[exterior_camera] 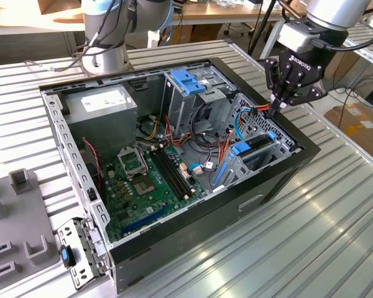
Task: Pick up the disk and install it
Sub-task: 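Insert the first disk wire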
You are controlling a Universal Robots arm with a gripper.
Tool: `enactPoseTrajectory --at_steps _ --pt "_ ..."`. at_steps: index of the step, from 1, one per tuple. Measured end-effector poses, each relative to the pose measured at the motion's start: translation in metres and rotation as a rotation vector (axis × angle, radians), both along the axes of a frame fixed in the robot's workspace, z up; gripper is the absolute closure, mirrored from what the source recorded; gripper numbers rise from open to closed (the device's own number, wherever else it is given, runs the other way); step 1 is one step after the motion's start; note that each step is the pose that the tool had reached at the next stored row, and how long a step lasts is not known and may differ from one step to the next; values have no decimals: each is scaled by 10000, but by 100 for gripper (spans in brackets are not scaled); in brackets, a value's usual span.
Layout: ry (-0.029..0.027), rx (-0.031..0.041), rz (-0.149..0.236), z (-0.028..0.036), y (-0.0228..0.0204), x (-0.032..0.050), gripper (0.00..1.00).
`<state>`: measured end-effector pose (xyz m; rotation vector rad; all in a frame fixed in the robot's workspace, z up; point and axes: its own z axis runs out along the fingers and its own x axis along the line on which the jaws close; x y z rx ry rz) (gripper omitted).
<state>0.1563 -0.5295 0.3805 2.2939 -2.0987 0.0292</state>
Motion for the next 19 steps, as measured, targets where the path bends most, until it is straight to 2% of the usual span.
enactPoseTrajectory --at_steps 5,14,16,19 --pt "0 -1 76 0 98 68 89" --pt "0 0 230 0 245 181 89" --pt "0 0 403 -1 254 186 89" --pt "0 0 998 -4 255 187 89"
